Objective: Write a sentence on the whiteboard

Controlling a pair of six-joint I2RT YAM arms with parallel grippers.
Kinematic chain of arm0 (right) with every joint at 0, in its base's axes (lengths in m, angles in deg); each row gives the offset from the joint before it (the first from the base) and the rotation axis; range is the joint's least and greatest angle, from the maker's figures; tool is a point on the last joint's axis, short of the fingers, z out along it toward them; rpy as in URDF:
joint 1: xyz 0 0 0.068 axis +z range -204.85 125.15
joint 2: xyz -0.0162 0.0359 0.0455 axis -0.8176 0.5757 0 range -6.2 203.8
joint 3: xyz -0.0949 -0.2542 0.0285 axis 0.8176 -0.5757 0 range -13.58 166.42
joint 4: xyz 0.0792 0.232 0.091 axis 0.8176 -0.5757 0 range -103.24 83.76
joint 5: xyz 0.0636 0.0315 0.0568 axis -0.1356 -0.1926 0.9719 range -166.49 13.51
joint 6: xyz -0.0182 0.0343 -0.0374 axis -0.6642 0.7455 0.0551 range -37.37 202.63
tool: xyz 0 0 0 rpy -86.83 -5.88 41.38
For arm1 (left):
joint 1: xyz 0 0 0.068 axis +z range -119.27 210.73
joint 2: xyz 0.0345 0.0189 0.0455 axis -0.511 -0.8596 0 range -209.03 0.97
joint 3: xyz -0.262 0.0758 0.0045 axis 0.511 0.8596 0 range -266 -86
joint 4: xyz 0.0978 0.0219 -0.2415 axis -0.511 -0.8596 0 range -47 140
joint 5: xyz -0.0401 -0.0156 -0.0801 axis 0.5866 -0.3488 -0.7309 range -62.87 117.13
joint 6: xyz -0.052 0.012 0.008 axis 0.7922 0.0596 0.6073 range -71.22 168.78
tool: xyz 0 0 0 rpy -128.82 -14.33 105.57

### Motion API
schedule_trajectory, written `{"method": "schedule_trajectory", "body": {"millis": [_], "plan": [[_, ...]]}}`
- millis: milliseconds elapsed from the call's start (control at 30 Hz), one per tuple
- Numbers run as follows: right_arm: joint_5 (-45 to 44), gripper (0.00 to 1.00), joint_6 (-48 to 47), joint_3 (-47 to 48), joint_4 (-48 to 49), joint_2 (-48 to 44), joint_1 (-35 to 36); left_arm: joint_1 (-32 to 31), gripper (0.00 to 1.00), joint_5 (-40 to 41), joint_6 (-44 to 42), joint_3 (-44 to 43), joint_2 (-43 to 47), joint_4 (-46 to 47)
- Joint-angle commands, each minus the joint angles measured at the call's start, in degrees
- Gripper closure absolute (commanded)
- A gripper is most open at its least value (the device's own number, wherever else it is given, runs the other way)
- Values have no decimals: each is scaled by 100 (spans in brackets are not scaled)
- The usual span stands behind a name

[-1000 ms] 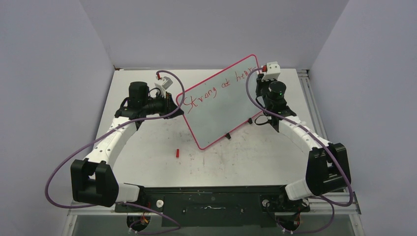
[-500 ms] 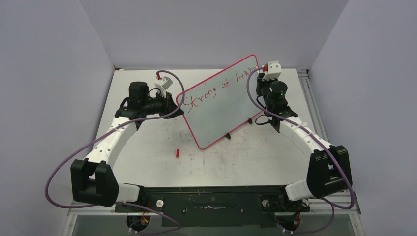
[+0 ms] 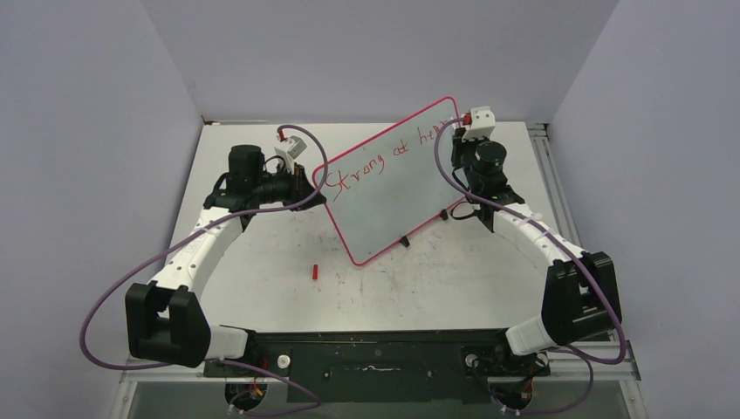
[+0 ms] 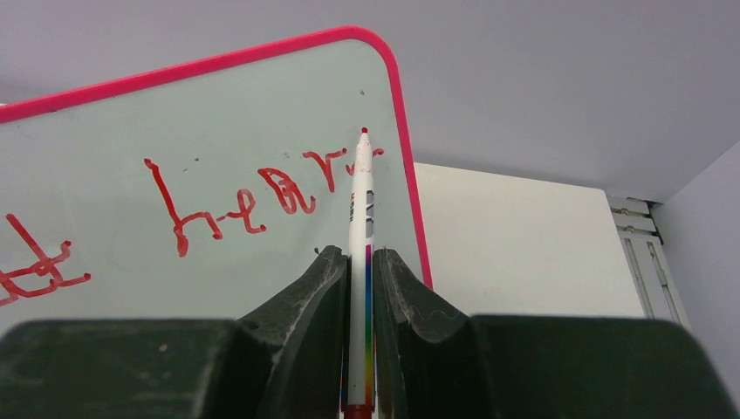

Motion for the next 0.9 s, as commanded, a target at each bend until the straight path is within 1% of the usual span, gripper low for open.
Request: {"method": "schedule_trajectory", "body": {"millis": [0, 533, 867], "plan": [[77, 95, -78, 289, 363, 35, 54, -37, 100, -16, -102, -152, 57, 42], [76, 95, -105, 359, 313, 233, 59, -37, 100, -31, -102, -151, 54, 51], [76, 95, -71, 124, 303, 172, 62, -37, 100, -40, -102, -153, 65, 51]]}}
